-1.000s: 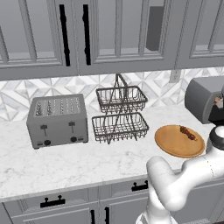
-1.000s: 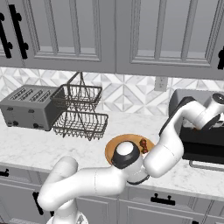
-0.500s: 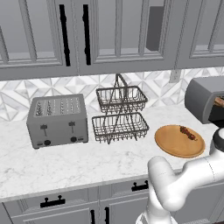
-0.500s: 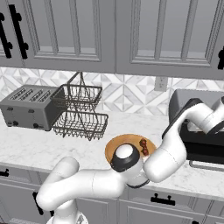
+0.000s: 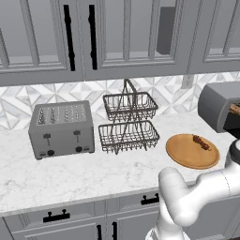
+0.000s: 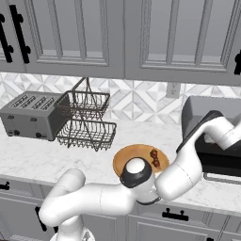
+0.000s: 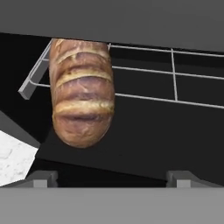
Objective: Pick up the kebab skewer and baguette bread, and place them inside the toaster oven. Close the toaster oven door and start by setting the timer.
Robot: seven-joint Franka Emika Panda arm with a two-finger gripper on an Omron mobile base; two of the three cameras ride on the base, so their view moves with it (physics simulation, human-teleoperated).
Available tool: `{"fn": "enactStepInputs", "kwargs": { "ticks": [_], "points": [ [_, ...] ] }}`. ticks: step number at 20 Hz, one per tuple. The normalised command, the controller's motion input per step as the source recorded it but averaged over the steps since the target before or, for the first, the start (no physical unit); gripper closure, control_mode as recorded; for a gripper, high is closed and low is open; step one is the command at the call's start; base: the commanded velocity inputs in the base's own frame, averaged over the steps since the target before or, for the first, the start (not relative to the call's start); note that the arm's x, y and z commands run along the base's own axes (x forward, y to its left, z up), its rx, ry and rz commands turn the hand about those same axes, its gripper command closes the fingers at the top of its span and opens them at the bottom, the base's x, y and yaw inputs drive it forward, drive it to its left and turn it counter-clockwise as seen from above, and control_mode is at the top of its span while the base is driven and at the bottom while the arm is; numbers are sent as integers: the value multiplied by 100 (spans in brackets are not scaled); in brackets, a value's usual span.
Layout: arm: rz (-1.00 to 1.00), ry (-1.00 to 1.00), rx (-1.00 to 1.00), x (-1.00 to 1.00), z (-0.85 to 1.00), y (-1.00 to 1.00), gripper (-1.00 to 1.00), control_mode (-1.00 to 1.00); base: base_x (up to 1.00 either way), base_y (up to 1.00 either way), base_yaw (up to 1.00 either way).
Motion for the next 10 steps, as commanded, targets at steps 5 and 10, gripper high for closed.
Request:
{"fn": "enactStepInputs", "kwargs": {
  "ticks": [5, 10],
  "points": [
    [0, -13, 12, 13, 0, 0, -100, -100, 0, 0, 0],
    [0, -11, 14, 31, 1, -1, -100, -100, 0, 0, 0]
  ]
}}
